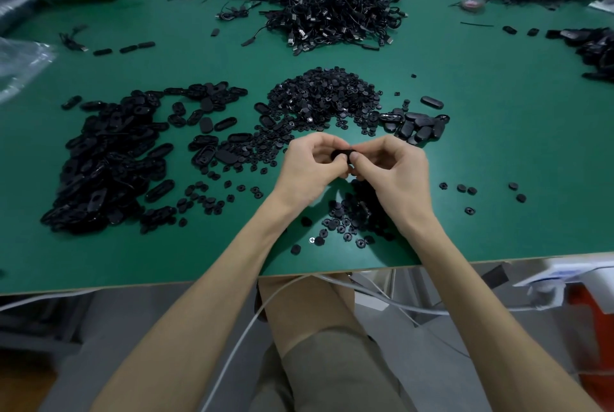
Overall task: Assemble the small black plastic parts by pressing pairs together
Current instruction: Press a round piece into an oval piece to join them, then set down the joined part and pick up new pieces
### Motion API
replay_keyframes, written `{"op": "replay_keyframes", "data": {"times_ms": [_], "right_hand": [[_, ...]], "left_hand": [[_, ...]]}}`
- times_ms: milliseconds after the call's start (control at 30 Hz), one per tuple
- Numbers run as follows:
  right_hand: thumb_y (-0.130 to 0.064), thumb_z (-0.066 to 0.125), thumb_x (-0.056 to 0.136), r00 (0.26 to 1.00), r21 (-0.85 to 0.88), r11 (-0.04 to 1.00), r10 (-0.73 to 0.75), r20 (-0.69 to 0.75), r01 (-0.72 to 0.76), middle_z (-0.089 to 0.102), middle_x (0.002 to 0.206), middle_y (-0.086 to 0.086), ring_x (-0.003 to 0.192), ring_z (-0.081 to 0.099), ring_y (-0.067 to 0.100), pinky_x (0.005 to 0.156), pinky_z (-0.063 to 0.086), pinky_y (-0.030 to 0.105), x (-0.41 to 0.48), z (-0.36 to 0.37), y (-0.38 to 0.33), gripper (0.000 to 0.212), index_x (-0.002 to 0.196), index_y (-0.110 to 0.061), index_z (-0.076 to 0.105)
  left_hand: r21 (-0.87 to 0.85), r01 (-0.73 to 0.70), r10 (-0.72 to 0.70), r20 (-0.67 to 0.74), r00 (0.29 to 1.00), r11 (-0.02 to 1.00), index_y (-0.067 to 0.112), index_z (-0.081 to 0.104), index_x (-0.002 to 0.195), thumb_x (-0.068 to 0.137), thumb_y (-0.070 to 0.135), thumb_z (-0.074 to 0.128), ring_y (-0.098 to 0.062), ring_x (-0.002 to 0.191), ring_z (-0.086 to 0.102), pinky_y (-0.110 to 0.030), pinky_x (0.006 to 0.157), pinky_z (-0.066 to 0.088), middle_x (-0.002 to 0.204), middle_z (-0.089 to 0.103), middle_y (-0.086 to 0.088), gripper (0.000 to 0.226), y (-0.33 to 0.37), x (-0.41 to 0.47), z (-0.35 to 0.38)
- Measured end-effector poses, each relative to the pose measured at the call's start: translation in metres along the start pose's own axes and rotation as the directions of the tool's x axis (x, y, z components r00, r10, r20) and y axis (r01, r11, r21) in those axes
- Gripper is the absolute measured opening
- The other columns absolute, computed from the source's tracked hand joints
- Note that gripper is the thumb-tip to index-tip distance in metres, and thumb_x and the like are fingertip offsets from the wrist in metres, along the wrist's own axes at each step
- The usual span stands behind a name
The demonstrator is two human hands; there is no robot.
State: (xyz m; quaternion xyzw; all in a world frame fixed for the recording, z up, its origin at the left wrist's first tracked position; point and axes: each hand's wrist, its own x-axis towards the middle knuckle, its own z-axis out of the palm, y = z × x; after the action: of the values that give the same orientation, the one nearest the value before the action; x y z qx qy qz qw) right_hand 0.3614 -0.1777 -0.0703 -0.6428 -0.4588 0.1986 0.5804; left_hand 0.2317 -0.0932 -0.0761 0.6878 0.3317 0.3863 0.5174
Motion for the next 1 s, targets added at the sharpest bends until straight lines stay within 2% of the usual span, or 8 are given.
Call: {"op": "replay_keyframes", "data": {"times_ms": [167,467,633,733,833,900,967,1000], "right_hand": [[-0.011,0.076,0.091,1.000,0.022,1.000,-0.001,-0.013,0.001,0.077,0.081,0.002,0.078,0.075,0.024,0.080,0.060,0.051,0.000,-0.002,0.000,0.006,0.096,-0.014,0.076],[0.001,0.066,0.091,1.000,0.017,1.000,-0.017,0.025,0.016,0.075,0.085,0.006,0.082,0.073,0.029,0.082,0.060,0.052,0.001,-0.001,0.000,0.027,0.101,-0.022,0.077],[-0.003,0.063,0.094,0.995,0.083,0.996,-0.004,-0.095,0.012,0.075,0.092,0.002,0.086,0.076,0.019,0.081,0.062,0.045,0.001,-0.003,0.002,0.022,0.104,-0.018,0.076],[-0.003,0.061,0.097,0.965,0.240,0.968,0.131,-0.227,-0.075,0.075,0.100,0.005,0.092,0.077,0.016,0.084,0.063,0.038,0.006,-0.005,0.007,0.022,0.114,-0.011,0.073],[-0.002,0.061,0.098,0.942,0.292,0.946,0.220,-0.251,-0.144,0.075,0.104,-0.006,0.099,0.074,0.006,0.089,0.061,0.031,0.010,-0.006,0.010,0.036,0.133,-0.008,0.064],[-0.003,0.060,0.097,0.943,0.279,0.942,0.250,-0.219,-0.185,0.071,0.128,-0.007,0.116,0.067,0.003,0.098,0.057,0.032,0.010,-0.005,0.011,0.053,0.149,-0.011,0.052],[-0.002,0.057,0.098,0.946,0.275,0.939,0.263,-0.188,-0.206,0.051,0.155,-0.001,0.136,0.053,0.003,0.113,0.048,0.035,0.009,-0.006,0.012,0.067,0.160,-0.012,0.033],[-0.002,0.056,0.098,0.949,0.268,0.941,0.260,-0.179,-0.207,0.042,0.161,-0.001,0.140,0.047,0.001,0.115,0.044,0.032,0.009,-0.006,0.012,0.071,0.162,-0.013,0.028]], "left_hand": [[-0.093,0.006,-0.006,-0.005,1.000,0.996,-0.008,0.072,0.108,0.091,-0.006,0.072,-0.023,0.080,0.077,-0.028,0.077,0.062,0.096,0.077,-0.019,0.017,0.001,-0.001,-0.003],[-0.146,0.015,-0.016,-0.008,1.000,0.989,-0.007,0.070,0.109,0.091,-0.005,0.073,-0.030,0.084,0.077,-0.036,0.079,0.064,0.098,0.077,-0.020,0.018,0.002,-0.002,-0.004],[-0.124,-0.035,0.029,-0.048,0.998,0.992,-0.001,0.069,0.115,0.099,0.003,0.065,-0.025,0.095,0.076,-0.038,0.080,0.064,0.109,0.074,-0.015,0.017,0.002,-0.001,-0.003],[-0.101,-0.041,0.026,-0.140,0.990,0.994,0.002,0.069,0.116,0.103,0.002,0.057,-0.021,0.092,0.076,-0.038,0.077,0.064,0.111,0.071,-0.011,0.018,0.003,0.001,-0.005],[0.009,0.005,-0.003,-0.156,0.988,1.000,0.004,0.070,0.113,0.102,-0.004,0.053,-0.020,0.087,0.074,-0.036,0.072,0.064,0.110,0.070,-0.008,0.022,0.008,0.004,-0.013],[0.143,0.040,-0.018,-0.157,0.987,0.989,0.010,0.071,0.109,0.100,-0.007,0.053,-0.016,0.084,0.074,-0.028,0.069,0.062,0.107,0.070,-0.003,0.027,0.014,0.010,-0.027],[0.335,0.071,-0.021,-0.151,0.988,0.940,0.017,0.071,0.108,0.099,-0.005,0.056,-0.009,0.087,0.071,-0.020,0.072,0.058,0.105,0.069,0.004,0.028,0.019,0.015,-0.049],[0.450,0.084,-0.022,-0.142,0.990,0.889,0.020,0.071,0.108,0.099,-0.002,0.060,-0.005,0.089,0.067,-0.016,0.074,0.054,0.105,0.069,0.007,0.026,0.021,0.017,-0.063]]}}
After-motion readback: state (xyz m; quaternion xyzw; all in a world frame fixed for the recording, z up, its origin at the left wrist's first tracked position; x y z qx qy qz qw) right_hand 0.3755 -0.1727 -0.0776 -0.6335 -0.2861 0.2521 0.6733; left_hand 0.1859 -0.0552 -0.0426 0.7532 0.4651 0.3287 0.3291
